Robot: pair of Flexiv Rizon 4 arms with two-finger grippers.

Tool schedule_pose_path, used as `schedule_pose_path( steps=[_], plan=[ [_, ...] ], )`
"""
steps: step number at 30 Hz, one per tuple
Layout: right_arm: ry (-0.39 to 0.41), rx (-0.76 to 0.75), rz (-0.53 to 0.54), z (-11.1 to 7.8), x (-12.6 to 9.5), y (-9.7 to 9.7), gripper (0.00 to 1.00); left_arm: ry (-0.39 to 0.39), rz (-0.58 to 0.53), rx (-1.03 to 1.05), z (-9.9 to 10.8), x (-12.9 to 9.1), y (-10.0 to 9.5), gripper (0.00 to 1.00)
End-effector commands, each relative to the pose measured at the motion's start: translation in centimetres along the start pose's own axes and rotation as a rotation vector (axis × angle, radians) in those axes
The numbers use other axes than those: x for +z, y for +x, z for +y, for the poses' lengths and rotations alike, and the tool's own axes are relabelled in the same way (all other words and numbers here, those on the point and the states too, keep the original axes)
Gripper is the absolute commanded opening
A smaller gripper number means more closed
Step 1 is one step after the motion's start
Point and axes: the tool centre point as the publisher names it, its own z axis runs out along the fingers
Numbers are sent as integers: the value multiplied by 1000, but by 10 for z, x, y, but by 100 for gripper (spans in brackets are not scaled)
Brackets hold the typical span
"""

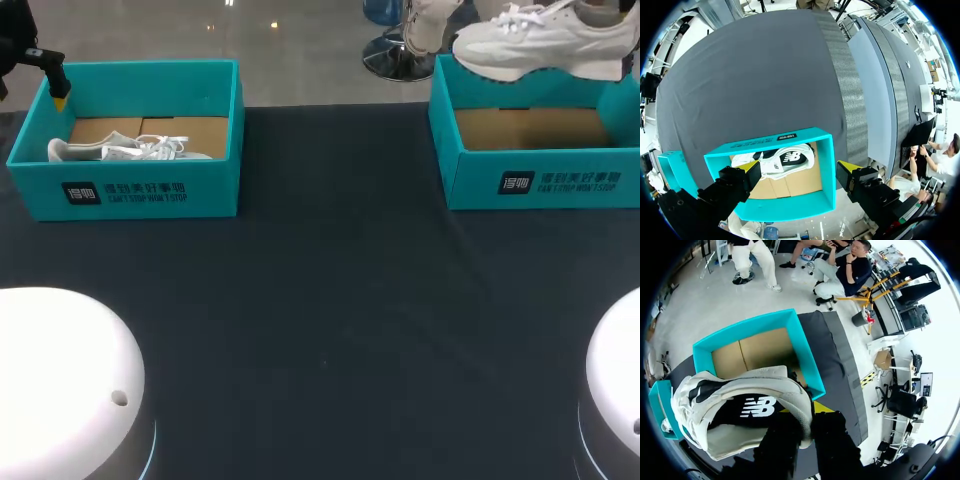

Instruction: Take the shoe out of the shoebox, open the shoe tongue, remove and reinsert the insole, then place the shoe into the shoebox

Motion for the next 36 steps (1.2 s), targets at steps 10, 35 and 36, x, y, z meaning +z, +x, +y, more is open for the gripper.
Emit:
schedule_pose_path(
  steps=[10,35,36],
  plan=[
    [-133,-15,-38,-149,-22,17,0,-2,2,0,-1,0,0,100],
    [-85,-161,-24,-236,-30,66,0,-2,2,0,-1,0,0,100],
    [-85,-161,-24,-236,-30,66,0,-2,2,0,-1,0,0,100]
  ],
)
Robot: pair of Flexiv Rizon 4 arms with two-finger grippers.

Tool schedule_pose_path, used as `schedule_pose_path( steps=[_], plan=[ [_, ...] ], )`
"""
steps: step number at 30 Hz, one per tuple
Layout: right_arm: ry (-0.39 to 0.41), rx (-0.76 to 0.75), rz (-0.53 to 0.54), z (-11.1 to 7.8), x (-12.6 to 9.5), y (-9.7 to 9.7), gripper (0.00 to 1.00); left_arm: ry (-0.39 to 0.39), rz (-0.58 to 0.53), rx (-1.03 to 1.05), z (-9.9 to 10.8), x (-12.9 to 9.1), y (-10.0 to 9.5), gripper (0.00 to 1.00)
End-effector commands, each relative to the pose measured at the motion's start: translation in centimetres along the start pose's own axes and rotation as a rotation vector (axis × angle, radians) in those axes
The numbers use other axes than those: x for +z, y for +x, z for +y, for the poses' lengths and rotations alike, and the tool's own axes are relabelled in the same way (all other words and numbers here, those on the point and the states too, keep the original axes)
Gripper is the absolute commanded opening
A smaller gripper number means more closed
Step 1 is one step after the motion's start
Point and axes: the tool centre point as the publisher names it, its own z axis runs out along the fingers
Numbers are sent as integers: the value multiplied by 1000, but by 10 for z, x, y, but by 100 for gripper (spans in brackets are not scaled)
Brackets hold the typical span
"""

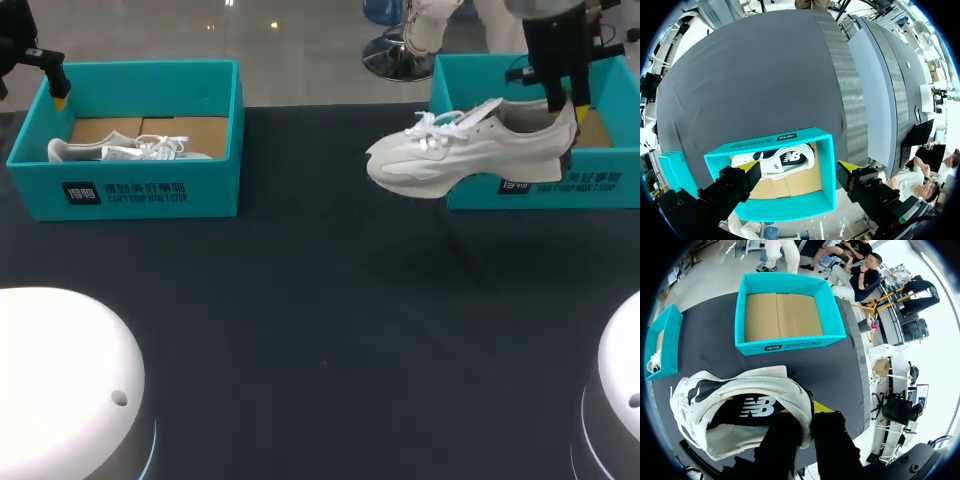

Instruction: Take the shoe out of the shoebox, open the shoe tongue, remove and reinsert the insole, then place the shoe into the shoebox

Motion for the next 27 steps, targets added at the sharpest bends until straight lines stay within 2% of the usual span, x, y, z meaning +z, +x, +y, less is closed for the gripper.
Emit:
schedule_pose_path(
  steps=[1,17,22,27],
  plan=[
    [2,0,3,1,-1,-1,0,-2,2,0,-1,0,0,100],
    [2,0,3,1,-1,-1,0,-2,2,0,-1,0,0,100],
    [6,-18,-18,-25,-5,22,0,-2,2,0,-1,0,0,100],
    [10,-27,-17,-61,-10,51,0,-2,2,0,-1,0,0,100]
  ],
)
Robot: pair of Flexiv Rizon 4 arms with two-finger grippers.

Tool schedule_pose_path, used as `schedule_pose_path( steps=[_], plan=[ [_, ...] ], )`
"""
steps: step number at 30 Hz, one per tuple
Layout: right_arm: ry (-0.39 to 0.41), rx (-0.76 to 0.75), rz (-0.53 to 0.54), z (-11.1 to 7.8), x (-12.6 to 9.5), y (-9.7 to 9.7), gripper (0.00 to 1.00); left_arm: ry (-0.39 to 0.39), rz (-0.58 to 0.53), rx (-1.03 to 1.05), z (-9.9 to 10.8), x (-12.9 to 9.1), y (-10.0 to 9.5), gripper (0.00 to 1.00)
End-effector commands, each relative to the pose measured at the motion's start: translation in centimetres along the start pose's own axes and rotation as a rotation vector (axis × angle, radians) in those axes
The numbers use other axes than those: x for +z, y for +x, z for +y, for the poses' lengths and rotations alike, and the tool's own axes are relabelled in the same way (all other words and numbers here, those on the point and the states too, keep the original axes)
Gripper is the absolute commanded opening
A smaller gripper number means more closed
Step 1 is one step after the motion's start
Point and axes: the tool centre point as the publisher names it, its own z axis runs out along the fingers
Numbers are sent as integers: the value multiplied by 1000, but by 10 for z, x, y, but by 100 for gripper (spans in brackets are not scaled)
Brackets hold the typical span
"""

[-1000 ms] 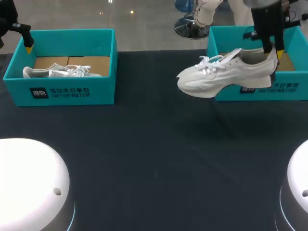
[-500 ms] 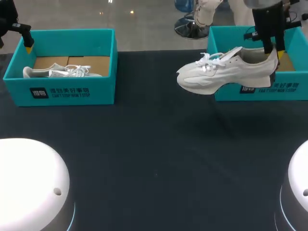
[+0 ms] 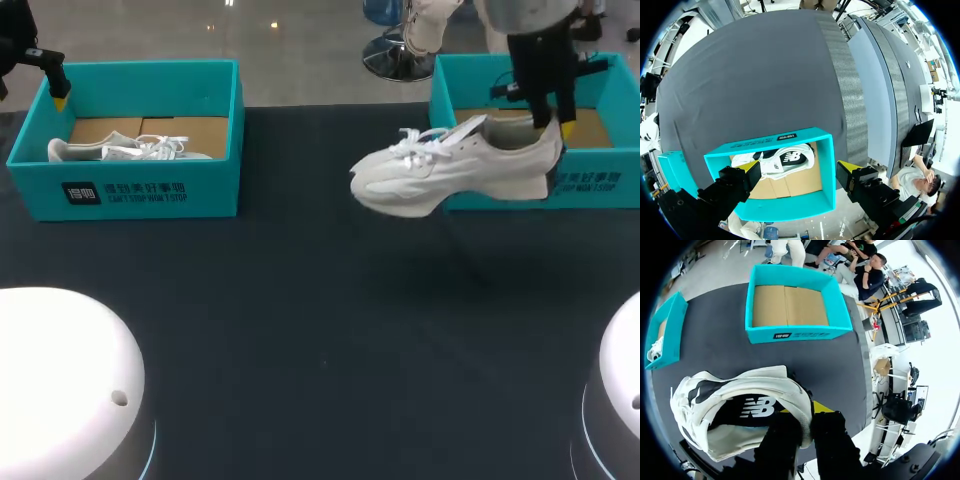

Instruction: Take the shoe out of the shoebox, open the shoe tongue, remove and reinsert the insole, then place the shoe into the shoebox

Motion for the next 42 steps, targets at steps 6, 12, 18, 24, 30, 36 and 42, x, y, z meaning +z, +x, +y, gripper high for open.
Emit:
schedule_pose_path(
  steps=[6,12,18,24,30,36,42],
  plan=[
    [-22,17,-1,-55,-13,46,0,-2,2,0,-1,0,0,100],
    [-22,-13,23,-90,-27,76,0,-2,2,0,-1,0,0,100],
    [18,-46,17,-116,-31,107,0,-2,2,0,-1,0,0,100],
    [35,-34,55,-130,-31,122,0,-2,2,0,-1,0,0,100],
    [64,-29,44,-139,-33,125,0,-2,2,0,-1,0,0,100],
    [64,-29,44,-139,-33,125,0,-2,2,0,-1,0,0,100],
    [64,-29,44,-139,-33,125,0,-2,2,0,-1,0,0,100]
  ],
)
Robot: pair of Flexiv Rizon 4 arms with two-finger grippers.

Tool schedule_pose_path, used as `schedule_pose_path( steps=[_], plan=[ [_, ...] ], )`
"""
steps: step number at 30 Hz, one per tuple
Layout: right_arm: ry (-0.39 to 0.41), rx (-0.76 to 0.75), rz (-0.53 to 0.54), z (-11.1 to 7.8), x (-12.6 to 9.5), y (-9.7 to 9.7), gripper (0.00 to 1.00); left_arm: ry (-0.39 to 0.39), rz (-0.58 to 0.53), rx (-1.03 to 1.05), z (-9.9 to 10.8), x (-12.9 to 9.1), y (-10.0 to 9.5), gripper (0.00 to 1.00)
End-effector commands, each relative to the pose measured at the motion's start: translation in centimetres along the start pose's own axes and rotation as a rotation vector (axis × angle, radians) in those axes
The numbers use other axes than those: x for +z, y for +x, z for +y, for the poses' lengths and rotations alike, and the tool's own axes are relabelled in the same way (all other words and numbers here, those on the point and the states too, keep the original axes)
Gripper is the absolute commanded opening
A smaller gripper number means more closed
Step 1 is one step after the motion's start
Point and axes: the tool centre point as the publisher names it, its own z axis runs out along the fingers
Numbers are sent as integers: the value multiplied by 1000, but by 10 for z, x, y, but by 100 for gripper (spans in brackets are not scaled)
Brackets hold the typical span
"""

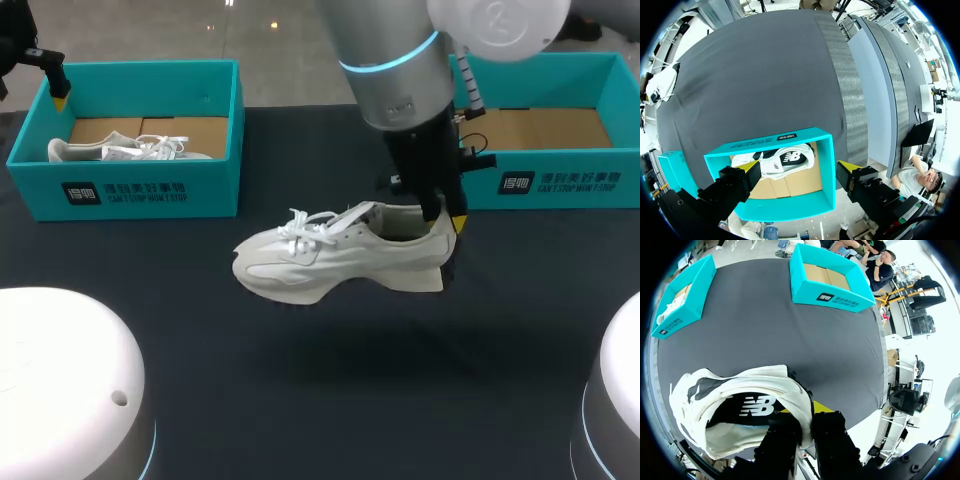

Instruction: Take the shoe out of the shoebox, open the shoe tongue, remove and reinsert the insole, then place the shoe into the shoebox

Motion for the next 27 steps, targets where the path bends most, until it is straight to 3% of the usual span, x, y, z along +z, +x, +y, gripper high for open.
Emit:
schedule_pose_path(
  steps=[1,16,27],
  plan=[
    [2,0,-1,1,-2,1,0,-2,2,0,-1,0,0,100],
    [20,4,-7,2,6,3,0,-2,2,0,-1,0,0,100],
    [-25,-6,58,10,66,20,0,-2,2,0,-1,0,0,100]
  ],
)
